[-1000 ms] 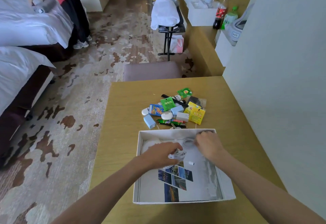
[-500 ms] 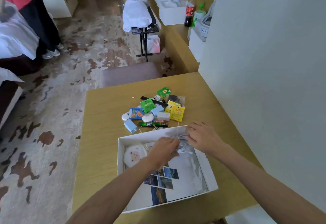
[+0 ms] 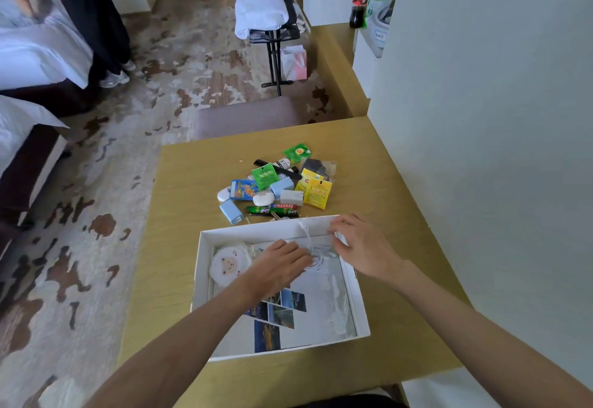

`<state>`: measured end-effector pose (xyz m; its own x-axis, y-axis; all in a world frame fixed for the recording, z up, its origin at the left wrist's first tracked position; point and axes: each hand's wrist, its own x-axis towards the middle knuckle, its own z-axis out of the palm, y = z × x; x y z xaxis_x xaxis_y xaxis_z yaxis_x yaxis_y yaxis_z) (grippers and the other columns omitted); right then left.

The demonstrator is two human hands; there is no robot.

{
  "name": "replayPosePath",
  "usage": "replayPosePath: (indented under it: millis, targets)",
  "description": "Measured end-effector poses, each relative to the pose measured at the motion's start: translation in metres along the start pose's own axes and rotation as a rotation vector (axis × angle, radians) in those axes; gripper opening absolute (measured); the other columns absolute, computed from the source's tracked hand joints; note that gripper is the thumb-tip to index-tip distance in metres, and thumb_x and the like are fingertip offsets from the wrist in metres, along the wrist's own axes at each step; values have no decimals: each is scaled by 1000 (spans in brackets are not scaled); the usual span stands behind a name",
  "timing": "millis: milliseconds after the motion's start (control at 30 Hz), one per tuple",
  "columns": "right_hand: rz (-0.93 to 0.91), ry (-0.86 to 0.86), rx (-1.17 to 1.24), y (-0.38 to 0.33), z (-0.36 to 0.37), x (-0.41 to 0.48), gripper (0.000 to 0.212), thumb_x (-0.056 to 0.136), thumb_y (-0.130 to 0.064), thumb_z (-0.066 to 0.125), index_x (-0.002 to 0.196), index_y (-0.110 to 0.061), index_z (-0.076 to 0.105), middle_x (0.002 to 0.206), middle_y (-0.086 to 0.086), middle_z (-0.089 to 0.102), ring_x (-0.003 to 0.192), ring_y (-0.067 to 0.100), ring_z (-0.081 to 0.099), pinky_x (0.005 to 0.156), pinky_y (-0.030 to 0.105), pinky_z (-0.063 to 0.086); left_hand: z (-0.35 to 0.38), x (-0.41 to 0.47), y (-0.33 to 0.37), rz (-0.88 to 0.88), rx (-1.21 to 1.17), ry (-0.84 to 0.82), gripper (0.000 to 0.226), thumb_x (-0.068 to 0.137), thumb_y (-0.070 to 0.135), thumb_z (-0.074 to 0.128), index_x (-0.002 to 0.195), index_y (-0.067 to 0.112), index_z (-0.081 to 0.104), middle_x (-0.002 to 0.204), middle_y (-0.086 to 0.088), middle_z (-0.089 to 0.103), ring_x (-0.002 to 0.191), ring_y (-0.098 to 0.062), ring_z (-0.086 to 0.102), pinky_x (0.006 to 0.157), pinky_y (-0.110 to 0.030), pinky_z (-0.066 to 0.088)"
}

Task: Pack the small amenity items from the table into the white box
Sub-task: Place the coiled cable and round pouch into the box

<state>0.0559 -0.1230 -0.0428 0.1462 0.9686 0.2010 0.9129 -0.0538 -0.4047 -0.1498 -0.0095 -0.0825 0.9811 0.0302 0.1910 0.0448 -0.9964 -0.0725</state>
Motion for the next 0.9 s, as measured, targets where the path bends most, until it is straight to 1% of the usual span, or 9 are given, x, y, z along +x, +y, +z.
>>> replayPosePath:
  millis: [67,167,233,333,533,667,733,800,900]
  targets:
    - [5,-21,8,1,-1,1,17,88,-20,62,102,-14,70,107,-1,66,104,19,53,88,18,31,-3,2,-2,43,12,-16,30,87,16,62,116,20,53,118,2,61,101,-17,56,85,-29,45]
    - [5,-55,38,4,-4,1,19,91,-22,59,105,-15,68,111,-2,64,109,17,50,91,20,32,-6,11,0,152,40,-50,35,90,9,40,123,17,50,123,0,57,102,-20,55,85,-31,47]
    - [7,-85,50,4,-6,2,20,91,-23,58,107,-16,67,112,-3,63,111,16,49,93,23,34,-9,15,-2,171,51,-77,44,84,6,52,127,16,49,123,0,58,99,-20,58,82,-31,50]
    - [24,-92,62,2,-9,4,21,91,-23,59,109,-16,67,113,-3,63,112,16,48,94,24,37,-11,17,-5,98,1,-93,57,72,6,74,125,18,57,122,4,64,96,-18,62,79,-27,52]
    - [0,-159,70,-11,-11,7,33,84,-19,67,117,-14,67,120,-5,61,121,14,40,101,31,38,-13,16,-9,5,-29,-98,52,75,9,69,124,20,56,121,8,65,96,-15,61,82,-27,51]
    - [72,-130,61,-25,-3,14,29,86,-39,66,107,-19,71,115,-10,64,120,12,39,101,35,34,-16,11,-12,-88,-102,-87,46,77,12,71,117,21,51,107,6,69,93,-16,62,82,-29,50]
    - [99,-114,76,-30,2,18,27,86,-42,65,100,-20,73,110,-10,66,118,13,41,100,37,33,-18,8,-16,-113,-120,-98,53,72,10,75,119,22,53,103,6,70,91,-17,62,79,-29,50]
    - [117,-118,84,-33,6,21,25,86,-41,66,95,-20,73,107,-9,68,117,14,42,100,38,34,-20,4,-20,-106,-131,-113,58,72,7,74,124,23,53,110,7,69,93,-17,61,80,-30,50]
    - [145,-104,60,-37,10,24,17,86,-36,66,87,-20,71,104,-8,68,116,15,45,99,38,35,-22,3,-24,-67,-146,-126,53,82,7,65,130,24,52,125,7,64,103,-19,58,87,-32,48]
